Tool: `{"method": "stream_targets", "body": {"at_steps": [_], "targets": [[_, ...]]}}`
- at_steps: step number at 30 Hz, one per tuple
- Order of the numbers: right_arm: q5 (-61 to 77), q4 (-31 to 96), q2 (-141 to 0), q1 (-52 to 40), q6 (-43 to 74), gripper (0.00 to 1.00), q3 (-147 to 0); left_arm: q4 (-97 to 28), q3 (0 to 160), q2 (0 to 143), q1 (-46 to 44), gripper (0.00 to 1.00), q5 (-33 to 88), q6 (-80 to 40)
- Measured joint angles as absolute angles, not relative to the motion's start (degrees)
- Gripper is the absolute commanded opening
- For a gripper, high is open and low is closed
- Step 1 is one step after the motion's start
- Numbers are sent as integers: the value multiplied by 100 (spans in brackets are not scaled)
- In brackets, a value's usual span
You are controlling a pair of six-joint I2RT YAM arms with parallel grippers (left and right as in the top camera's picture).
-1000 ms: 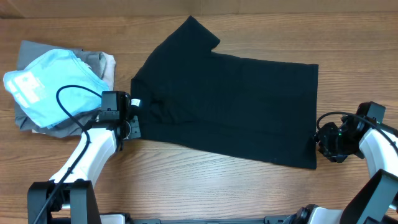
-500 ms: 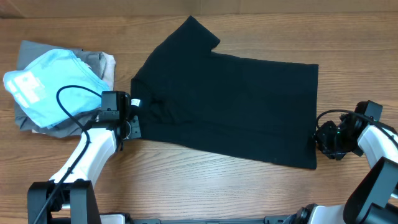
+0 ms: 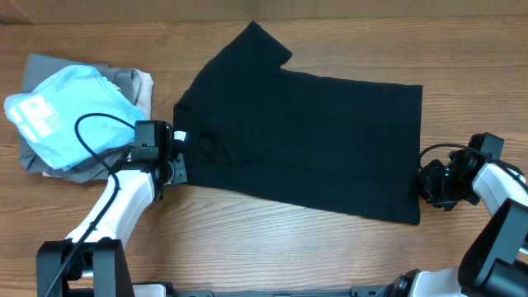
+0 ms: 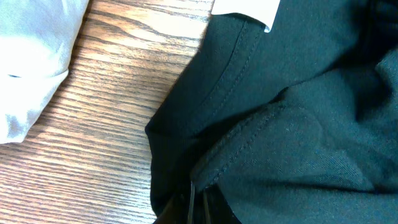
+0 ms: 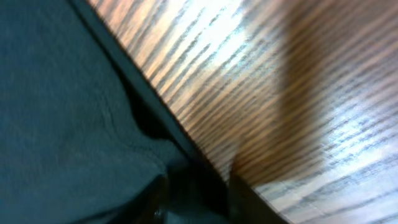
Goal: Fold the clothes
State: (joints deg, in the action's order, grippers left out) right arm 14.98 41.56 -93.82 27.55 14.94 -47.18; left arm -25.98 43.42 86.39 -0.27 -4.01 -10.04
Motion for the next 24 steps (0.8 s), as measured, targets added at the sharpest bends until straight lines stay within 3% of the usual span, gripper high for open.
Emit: {"method": "stream_targets", "body": {"at_steps": [7, 24], "targets": [[1520, 4259, -9419, 2724, 1481, 4, -4722, -2596, 4342, 8639, -27, 4, -373, -1004], [1538, 5135, -9317, 2773, 1494, 6, -5607, -2606, 4342, 8639, -27, 4, -303, -1004]]}}
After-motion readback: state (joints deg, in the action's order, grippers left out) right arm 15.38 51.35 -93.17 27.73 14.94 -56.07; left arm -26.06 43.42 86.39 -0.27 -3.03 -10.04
